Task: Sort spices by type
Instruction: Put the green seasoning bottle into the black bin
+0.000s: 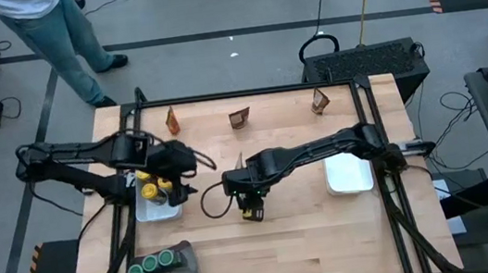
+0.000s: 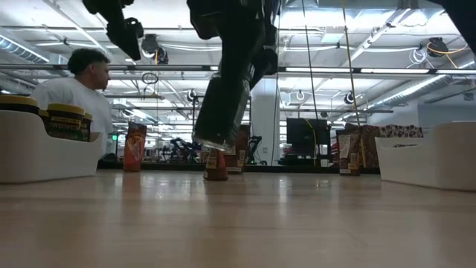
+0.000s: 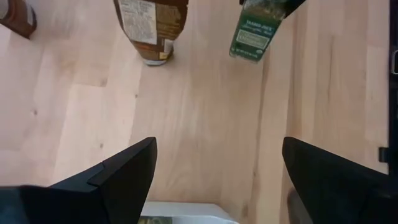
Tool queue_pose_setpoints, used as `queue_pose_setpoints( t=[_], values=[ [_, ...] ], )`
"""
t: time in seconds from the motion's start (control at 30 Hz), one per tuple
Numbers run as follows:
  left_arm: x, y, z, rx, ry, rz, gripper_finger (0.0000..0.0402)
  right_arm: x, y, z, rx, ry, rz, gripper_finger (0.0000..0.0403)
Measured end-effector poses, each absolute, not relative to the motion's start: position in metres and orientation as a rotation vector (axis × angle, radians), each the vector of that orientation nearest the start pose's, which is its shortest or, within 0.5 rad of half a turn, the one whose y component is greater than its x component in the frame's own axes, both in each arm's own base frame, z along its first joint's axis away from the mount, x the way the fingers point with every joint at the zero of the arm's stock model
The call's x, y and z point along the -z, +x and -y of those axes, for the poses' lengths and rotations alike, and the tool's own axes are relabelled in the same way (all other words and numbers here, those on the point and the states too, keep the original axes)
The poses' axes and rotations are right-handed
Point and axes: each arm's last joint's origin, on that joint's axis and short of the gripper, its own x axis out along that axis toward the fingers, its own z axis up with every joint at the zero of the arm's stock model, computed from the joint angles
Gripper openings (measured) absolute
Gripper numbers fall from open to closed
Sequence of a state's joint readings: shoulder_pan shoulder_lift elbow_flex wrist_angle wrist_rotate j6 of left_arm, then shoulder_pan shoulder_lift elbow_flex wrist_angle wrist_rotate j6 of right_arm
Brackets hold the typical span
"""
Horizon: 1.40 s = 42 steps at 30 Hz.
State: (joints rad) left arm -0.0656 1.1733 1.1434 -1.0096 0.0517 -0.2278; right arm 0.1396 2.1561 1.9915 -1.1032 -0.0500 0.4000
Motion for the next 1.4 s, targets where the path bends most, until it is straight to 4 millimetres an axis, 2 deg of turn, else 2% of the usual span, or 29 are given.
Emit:
queue_pose_setpoints(
  t=[0.2, 0.47, 1.13, 1.4],
  values=[
    [-0.304, 0.214, 0.029, -0.033, -0.201, -1.04, 0.035, -0.243, 0.442, -0.064, 0.101, 0.285, -1.315, 0.018],
    [-0.294, 0.215, 0.035, -0.052, -0.225, -1.032, 0.035, -0.228, 0.444, -0.064, 0.105, 0.265, -1.373, 0.018],
    [-0.293, 0.216, 0.036, -0.061, -0.224, -1.024, 0.035, -0.228, 0.446, -0.064, 0.063, 0.219, -1.362, 0.0182],
    [-0.294, 0.216, 0.036, -0.061, -0.224, -1.023, 0.035, -0.228, 0.446, -0.064, 0.064, 0.225, -1.361, 0.0233]
  ],
)
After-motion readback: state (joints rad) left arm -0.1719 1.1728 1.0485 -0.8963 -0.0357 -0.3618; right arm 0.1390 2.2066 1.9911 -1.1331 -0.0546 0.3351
